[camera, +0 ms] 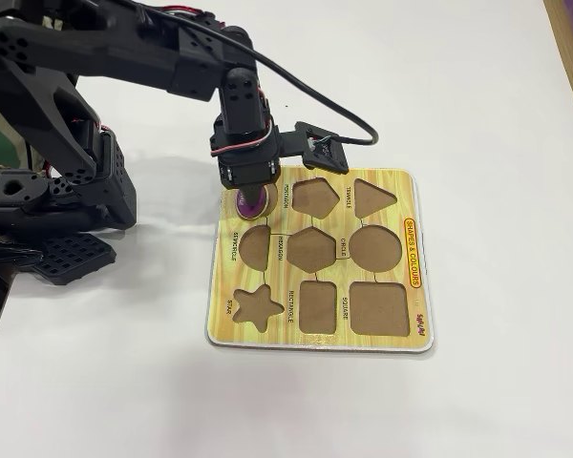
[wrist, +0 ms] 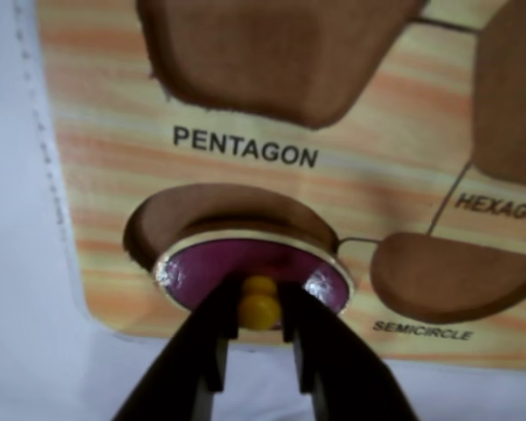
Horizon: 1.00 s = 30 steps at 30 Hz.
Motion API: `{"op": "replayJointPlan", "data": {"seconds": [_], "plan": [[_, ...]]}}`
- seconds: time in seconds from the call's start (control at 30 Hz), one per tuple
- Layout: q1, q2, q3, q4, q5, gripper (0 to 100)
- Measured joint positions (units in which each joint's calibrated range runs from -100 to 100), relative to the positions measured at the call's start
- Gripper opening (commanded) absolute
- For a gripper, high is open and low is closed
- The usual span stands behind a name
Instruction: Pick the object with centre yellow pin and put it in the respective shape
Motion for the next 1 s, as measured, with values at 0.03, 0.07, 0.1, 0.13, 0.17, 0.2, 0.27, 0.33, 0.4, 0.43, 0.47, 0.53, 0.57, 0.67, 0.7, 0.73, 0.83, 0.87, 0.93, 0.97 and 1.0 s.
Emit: {"op": "replayJointPlan", "data": {"seconds": [0.03,0.07,0.1,0.13,0.17,0.2,0.27,0.33,0.4,0.43,0.47,0.53,0.57,0.67,0.7,0.73,0.83,0.87,0.93,0.97,1.0], "plan": [[0.1,0.0,-0.4,0.0,-0.2,5],[0.1,0.0,-0.8,0.0,-0.2,5],[0.1,0.0,-1.1,0.0,0.0,5],[0.2,0.0,-1.2,0.0,0.0,5],[0.2,0.0,-1.3,0.0,-0.2,5],[0.2,0.0,-1.3,0.0,-0.2,5],[0.2,0.0,-1.3,0.0,0.0,5],[0.2,0.0,-1.3,-0.3,0.0,5],[0.2,0.0,-1.3,-1.2,0.0,5],[0.2,0.0,-1.3,-1.6,0.0,5],[0.2,0.0,-1.3,-1.9,0.0,5],[0.2,0.0,-1.3,-2.2,0.0,5],[0.2,0.0,-1.3,-2.4,0.0,5],[0.2,0.0,-1.3,-2.4,0.0,5],[0.2,0.0,-1.3,-2.4,0.0,5],[0.2,0.0,-1.3,-2.4,-0.1,5],[0.2,0.0,-1.3,-2.4,-0.1,5],[0.2,0.0,-1.3,-2.4,-0.1,5],[0.2,0.0,-1.3,-2.4,-0.1,5],[0.2,0.0,-1.3,-2.4,-0.1,5],[0.2,0.0,-1.3,-2.4,-0.1,5]]}}
